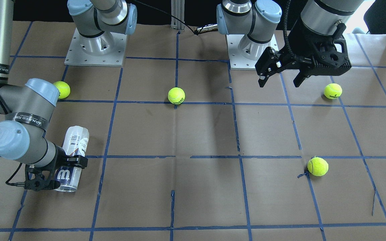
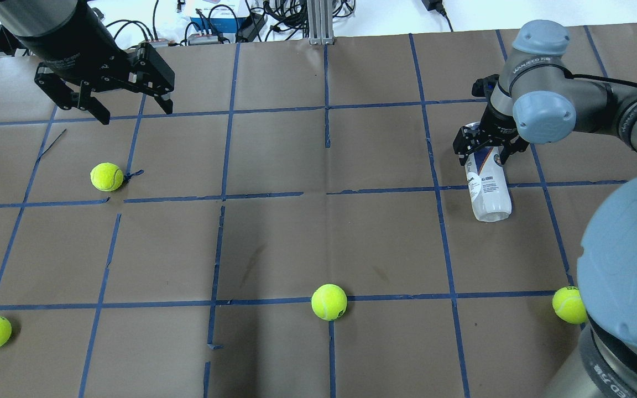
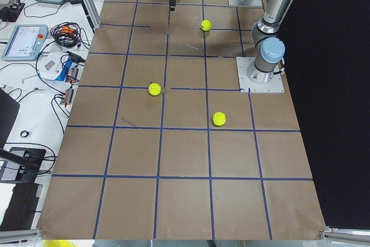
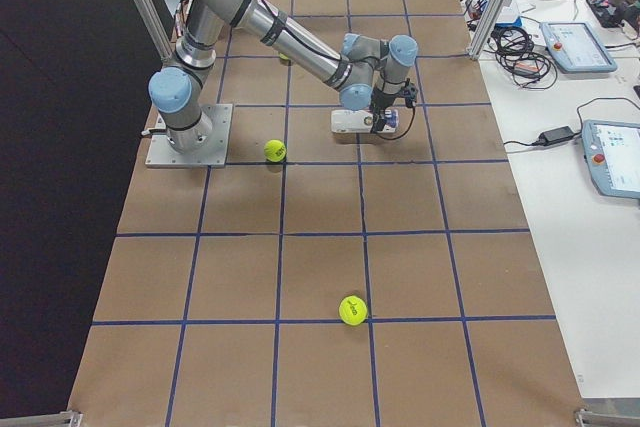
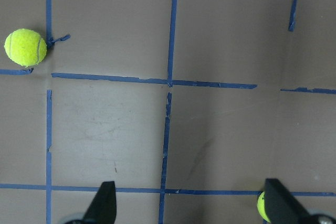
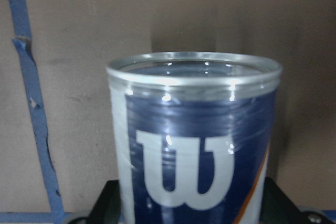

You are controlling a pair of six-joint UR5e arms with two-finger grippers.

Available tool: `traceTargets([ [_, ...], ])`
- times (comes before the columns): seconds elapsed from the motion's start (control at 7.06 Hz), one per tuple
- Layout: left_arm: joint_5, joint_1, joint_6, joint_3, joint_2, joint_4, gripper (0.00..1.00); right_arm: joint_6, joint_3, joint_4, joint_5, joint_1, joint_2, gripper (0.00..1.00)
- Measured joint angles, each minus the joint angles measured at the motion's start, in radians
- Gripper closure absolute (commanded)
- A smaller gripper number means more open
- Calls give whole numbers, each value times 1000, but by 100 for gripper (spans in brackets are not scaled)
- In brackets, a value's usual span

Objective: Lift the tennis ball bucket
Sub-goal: 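Close the right gripper on the can and carry it toward the table center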

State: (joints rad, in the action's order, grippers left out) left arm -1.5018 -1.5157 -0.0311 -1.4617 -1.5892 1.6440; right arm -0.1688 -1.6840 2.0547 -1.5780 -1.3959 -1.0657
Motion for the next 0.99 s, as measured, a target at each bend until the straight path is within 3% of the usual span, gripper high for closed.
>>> traceTargets([
  [0.57, 0, 5, -1, 6, 0, 0, 0, -26, 21, -16, 2, -12, -22, 32],
  [0.99, 0, 10, -3, 16, -3, 2, 0, -173, 123, -30, 2, -153, -22, 33],
])
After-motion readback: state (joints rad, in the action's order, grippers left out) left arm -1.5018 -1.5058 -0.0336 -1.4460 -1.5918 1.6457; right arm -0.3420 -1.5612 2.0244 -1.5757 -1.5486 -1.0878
